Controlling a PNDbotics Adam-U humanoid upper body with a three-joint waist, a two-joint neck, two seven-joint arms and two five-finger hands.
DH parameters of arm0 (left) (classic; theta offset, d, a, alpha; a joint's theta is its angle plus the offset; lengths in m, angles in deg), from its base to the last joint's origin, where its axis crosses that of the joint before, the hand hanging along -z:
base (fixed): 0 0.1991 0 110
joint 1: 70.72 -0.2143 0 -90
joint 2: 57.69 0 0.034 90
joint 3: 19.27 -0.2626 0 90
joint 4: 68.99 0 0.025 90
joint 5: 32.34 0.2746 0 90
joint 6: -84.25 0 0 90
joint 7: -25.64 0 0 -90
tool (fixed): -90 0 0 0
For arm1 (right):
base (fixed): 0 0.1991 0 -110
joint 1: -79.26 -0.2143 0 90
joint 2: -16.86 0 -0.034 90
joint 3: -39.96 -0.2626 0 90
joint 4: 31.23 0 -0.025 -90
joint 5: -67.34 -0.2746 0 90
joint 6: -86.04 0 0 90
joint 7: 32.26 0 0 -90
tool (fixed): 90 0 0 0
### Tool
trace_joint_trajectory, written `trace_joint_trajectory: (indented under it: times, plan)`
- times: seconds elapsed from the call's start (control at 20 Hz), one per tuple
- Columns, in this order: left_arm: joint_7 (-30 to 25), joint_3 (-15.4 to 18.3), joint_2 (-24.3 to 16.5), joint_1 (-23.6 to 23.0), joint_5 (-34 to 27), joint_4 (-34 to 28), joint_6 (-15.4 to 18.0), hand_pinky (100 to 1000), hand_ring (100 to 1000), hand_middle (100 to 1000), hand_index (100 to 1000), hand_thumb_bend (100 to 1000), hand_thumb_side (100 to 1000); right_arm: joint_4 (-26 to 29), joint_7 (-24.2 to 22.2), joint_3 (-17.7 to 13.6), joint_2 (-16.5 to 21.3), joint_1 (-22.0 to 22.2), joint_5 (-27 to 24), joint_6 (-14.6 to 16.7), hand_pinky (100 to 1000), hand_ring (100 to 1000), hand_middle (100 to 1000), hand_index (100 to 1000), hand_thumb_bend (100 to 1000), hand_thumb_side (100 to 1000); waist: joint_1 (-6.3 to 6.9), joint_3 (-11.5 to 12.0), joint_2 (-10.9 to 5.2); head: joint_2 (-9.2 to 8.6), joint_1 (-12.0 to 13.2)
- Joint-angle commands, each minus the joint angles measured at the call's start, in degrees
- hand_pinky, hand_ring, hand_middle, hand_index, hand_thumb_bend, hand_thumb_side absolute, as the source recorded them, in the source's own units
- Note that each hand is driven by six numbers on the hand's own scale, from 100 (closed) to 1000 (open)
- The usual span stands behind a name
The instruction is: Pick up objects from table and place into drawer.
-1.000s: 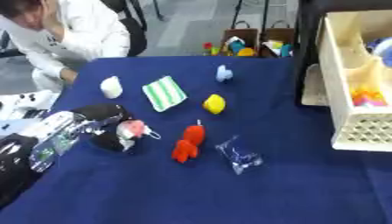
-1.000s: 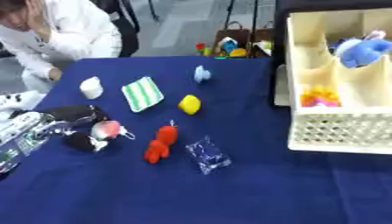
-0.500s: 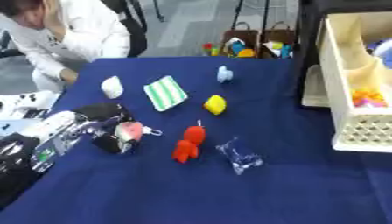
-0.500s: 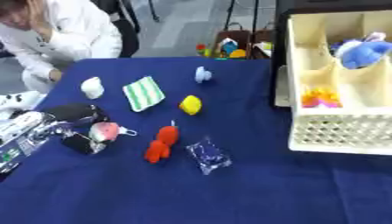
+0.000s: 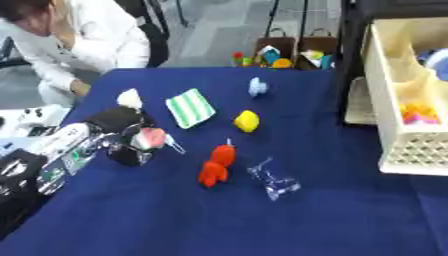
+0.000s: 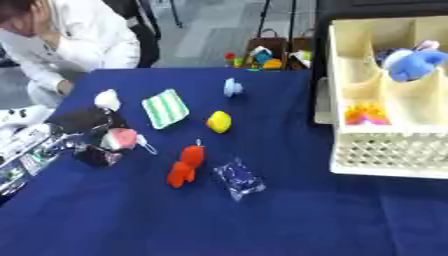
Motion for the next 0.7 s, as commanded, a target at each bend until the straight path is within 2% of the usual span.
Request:
trace_joint_trajectory:
  times: [0.05, 0.35, 0.7]
  plan:
    - [-0.3, 1.5, -3.3, 0.8, -1.4, -2.0, -0.8, 459, 586, 521, 713, 123, 291, 0.7, 1.1, -0.3, 0.9, -0.4, -0.6, 0.9, 632, 638, 618, 736, 100, 817, -0.21, 0.3, -1.60, 0.42, -0.1]
    - [-0.9, 3.0, -5.7, 0.3, -4.6, -8.0, -1.3, 453, 581, 516, 713, 111, 277, 0.7, 1.2, -0.3, 1.0, -0.3, -0.8, 0.7, 631, 638, 619, 736, 100, 817, -0.06, 0.7, -2.47, 1.01, -0.9]
    - [-1.8, 4.6, -8.8, 0.7, -9.7, -18.7, -1.5, 442, 575, 508, 713, 100, 258, 0.7, 1.2, -0.1, 1.3, -0.1, -1.1, 0.5, 630, 638, 620, 734, 100, 817, 0.35, 0.8, -3.93, 2.31, -2.3]
